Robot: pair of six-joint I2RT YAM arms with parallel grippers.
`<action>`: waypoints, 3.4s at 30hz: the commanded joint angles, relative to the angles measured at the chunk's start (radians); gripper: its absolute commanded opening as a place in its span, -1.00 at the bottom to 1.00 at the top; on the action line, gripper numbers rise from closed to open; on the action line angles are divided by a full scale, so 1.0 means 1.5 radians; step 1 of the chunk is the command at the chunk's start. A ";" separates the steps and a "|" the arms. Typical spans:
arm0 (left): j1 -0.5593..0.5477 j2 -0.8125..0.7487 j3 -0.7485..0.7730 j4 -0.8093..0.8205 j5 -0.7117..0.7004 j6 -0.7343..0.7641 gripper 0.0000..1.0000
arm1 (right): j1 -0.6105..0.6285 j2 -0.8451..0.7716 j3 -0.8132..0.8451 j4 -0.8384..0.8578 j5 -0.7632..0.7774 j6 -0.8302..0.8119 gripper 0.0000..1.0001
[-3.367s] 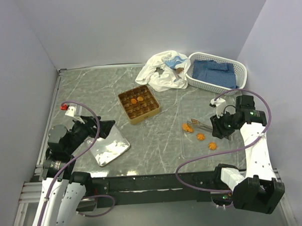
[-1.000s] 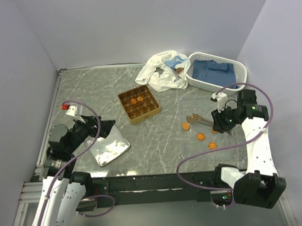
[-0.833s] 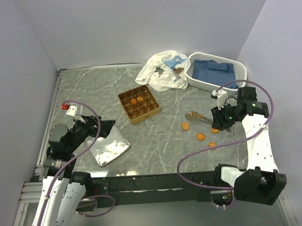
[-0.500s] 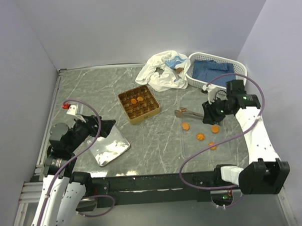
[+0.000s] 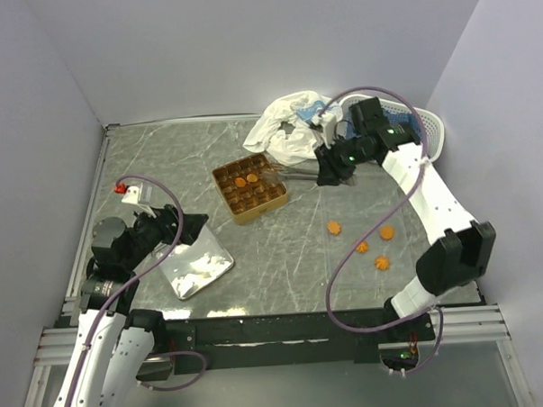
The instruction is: Pack the cookies
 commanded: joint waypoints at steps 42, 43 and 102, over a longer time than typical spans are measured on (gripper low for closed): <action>0.015 0.004 0.005 0.020 0.005 0.011 0.93 | 0.052 0.293 0.276 0.013 0.085 0.050 -0.05; 0.015 0.003 0.005 0.020 0.005 0.011 0.93 | 0.054 0.293 0.276 0.014 0.084 0.050 -0.05; 0.017 -0.014 0.000 0.028 0.028 0.008 0.93 | -0.229 -0.307 -0.366 -0.103 0.096 -0.174 -0.04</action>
